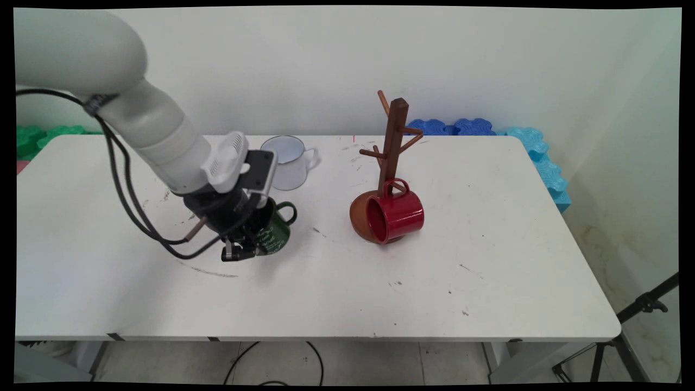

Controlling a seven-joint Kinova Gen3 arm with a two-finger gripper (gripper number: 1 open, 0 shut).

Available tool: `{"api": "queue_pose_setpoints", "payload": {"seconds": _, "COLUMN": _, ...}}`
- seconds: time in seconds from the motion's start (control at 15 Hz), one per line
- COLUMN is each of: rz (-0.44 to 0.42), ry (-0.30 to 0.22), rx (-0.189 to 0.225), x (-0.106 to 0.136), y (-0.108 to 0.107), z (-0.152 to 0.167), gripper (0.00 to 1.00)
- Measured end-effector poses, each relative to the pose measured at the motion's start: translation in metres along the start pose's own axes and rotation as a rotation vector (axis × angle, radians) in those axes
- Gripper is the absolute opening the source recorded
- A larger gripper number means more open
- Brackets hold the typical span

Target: Place the picked object on the table

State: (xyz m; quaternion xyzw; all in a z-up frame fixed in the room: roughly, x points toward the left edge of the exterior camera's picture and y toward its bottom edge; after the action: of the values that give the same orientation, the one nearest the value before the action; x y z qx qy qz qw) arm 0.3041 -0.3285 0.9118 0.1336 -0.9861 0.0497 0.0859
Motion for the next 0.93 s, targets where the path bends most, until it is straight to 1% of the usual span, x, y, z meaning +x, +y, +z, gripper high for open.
{"api": "queue_pose_setpoints", "payload": {"seconds": 0.33, "rz": 0.041, "ry": -0.062, "rx": 0.008, "x": 0.003, "y": -0.011, "z": 0.025, "gripper": 0.00}}
{"api": "queue_pose_setpoints", "payload": {"seconds": 0.67, "rz": 0.081, "ry": -0.126, "rx": 0.041, "x": 0.005, "y": -0.030, "z": 0.044, "gripper": 0.00}}
{"api": "queue_pose_setpoints", "payload": {"seconds": 0.93, "rz": 0.096, "ry": -0.150, "rx": 0.057, "x": 0.008, "y": -0.043, "z": 0.056, "gripper": 0.00}}
